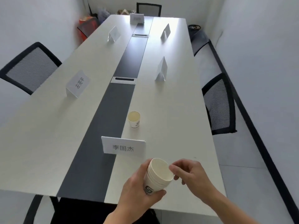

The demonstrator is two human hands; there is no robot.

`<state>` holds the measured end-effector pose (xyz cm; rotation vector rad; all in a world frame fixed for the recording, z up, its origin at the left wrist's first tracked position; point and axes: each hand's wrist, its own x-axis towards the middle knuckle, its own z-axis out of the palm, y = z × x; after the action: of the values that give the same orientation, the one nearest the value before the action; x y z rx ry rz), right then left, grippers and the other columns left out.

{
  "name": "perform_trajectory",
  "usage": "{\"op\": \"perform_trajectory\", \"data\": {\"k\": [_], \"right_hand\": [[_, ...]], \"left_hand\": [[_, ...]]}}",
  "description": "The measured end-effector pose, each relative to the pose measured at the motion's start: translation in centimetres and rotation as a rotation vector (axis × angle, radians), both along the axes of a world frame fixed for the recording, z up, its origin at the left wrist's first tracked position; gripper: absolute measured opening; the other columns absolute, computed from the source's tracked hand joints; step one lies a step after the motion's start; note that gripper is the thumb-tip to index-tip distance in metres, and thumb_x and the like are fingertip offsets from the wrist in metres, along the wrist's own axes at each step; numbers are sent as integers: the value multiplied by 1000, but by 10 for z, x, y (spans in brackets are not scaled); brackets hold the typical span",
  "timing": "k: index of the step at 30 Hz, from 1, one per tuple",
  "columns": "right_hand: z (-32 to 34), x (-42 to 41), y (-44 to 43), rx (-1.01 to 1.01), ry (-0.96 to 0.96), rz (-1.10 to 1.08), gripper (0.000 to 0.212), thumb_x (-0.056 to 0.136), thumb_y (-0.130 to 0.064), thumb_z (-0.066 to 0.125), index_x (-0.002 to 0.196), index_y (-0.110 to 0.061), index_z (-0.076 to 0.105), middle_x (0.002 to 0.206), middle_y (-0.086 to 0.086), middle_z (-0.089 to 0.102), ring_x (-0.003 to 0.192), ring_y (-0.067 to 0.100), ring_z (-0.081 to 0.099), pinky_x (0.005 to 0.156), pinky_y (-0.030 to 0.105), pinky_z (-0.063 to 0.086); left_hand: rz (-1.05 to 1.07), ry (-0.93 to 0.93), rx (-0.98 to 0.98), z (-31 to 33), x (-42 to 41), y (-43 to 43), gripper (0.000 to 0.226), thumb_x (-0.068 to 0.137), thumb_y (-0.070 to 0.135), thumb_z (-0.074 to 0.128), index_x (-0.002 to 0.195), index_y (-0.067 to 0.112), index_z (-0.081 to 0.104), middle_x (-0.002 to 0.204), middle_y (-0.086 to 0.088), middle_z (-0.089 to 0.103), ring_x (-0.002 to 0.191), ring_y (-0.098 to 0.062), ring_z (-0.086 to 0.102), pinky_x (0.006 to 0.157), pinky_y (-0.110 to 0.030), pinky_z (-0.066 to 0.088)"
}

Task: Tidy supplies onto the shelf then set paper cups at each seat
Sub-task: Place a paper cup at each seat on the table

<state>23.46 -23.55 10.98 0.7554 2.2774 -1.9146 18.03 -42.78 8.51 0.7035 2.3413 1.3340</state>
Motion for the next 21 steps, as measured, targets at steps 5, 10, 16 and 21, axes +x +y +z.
{"op": "perform_trajectory", "data": {"k": [5,10,16,21], "right_hand": [[5,98,4,-30,-10,-122,9,78,-13,78,76,-6,73,63,-1,68,56,6,58,50,14,42],[8,179,14,-27,14,-326,7,77,-9,79,76,-6,73,64,7,67,55,8,56,49,15,42],[20,221,46,123,59,-499,5,78,-14,78,76,-16,74,73,3,73,61,6,63,56,19,49],[27,227,92,235,58,-583,10,78,-16,79,77,-25,74,73,-10,72,65,2,62,63,22,55]], "left_hand": [[-205,112,-55,3,71,19,83,60,45,77,131,52,34,109,20,64,98,0,61,81,-20,51],[-391,215,-108,11,118,50,88,60,51,73,132,53,22,111,15,64,100,-3,61,85,-26,51],[-594,293,-142,21,133,101,84,61,55,69,135,49,30,111,15,60,98,-4,58,84,-28,49],[-710,319,-139,22,126,158,83,61,56,68,136,47,32,114,16,59,100,-5,57,85,-27,49]]}}
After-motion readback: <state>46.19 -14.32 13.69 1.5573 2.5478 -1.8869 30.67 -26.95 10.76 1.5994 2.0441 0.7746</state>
